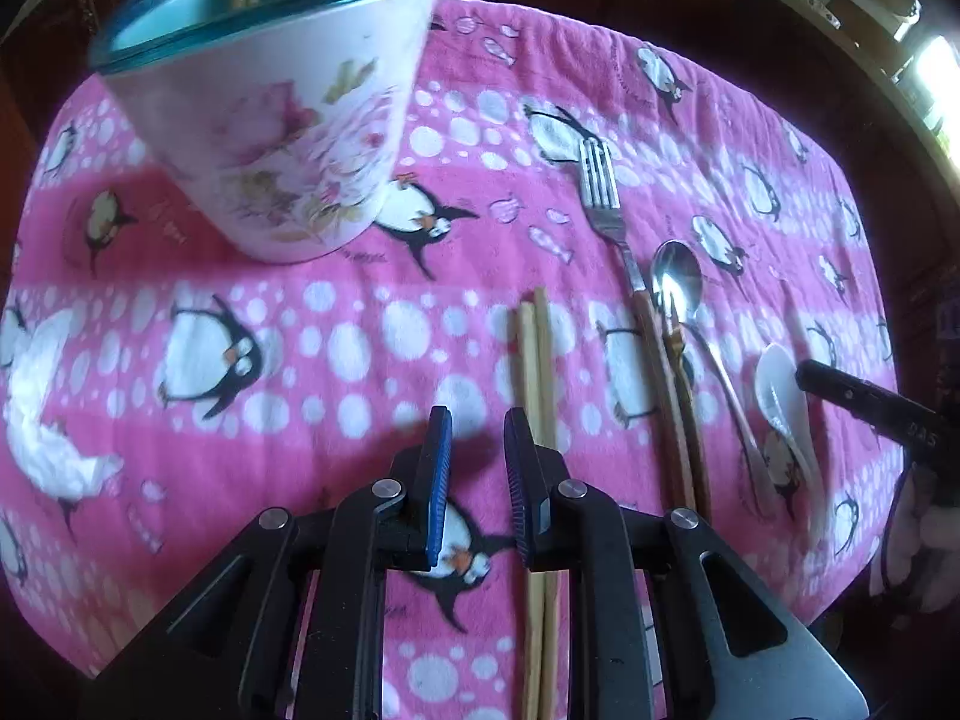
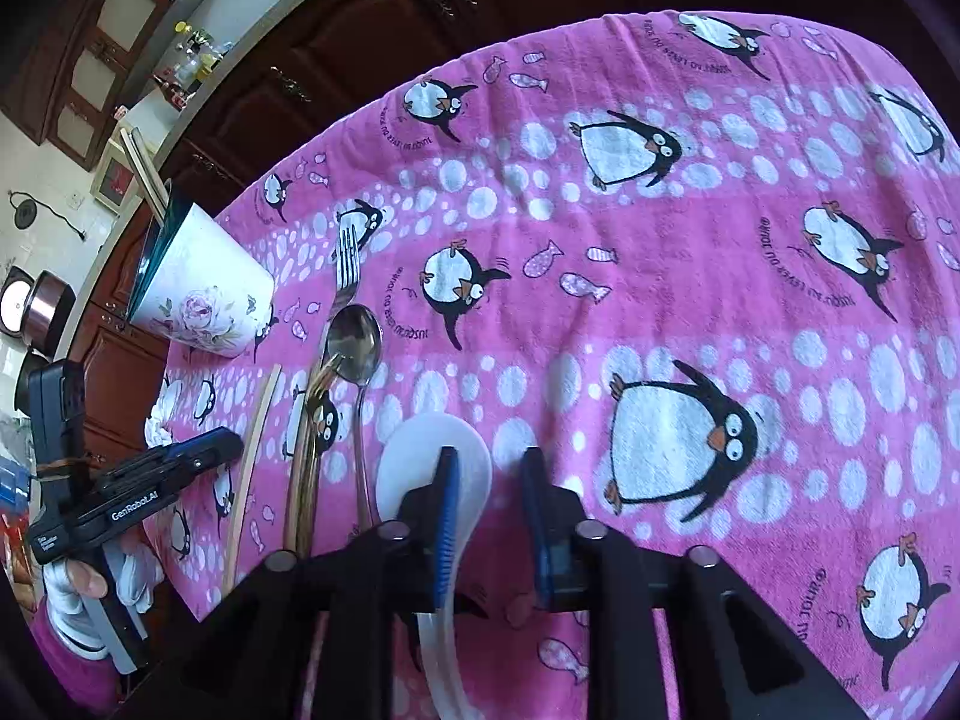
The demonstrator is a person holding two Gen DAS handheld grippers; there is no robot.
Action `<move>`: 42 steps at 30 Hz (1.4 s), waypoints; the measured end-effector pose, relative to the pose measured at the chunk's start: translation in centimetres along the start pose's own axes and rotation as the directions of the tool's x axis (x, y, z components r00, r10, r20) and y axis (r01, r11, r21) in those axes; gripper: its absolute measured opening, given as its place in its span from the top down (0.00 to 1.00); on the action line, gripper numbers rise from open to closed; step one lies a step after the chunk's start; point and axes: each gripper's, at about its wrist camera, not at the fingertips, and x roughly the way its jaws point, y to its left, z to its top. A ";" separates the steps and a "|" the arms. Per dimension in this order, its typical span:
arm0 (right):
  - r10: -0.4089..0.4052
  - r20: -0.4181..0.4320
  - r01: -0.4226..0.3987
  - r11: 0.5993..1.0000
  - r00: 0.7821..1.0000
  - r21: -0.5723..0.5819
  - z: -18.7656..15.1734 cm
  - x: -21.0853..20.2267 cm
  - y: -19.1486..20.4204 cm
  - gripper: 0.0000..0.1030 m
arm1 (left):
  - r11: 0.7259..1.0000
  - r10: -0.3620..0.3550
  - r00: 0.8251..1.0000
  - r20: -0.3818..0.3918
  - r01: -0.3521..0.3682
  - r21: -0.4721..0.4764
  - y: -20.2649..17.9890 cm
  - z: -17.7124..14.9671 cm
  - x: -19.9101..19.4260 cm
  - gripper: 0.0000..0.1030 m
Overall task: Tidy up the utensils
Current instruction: 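Grasp the white ceramic spoon with the right gripper while the left gripper grasps wooden chopsticks, then lift the white spoon over the holder with the right gripper while the left gripper carries chopsticks there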
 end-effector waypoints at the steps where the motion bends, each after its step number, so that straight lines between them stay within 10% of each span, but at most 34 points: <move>1: 0.002 -0.002 -0.002 1.000 1.000 0.001 0.0 0.1 0.1 0.77 | 1.000 0.009 1.000 0.000 -0.009 0.016 -0.3 0.1 0.2 0.84; 42: 0.020 -0.051 -0.024 0.997 0.998 -0.076 1.2 1.4 0.6 0.68 | 0.980 0.040 0.998 -0.053 -0.029 0.198 -3.5 2.4 1.7 0.83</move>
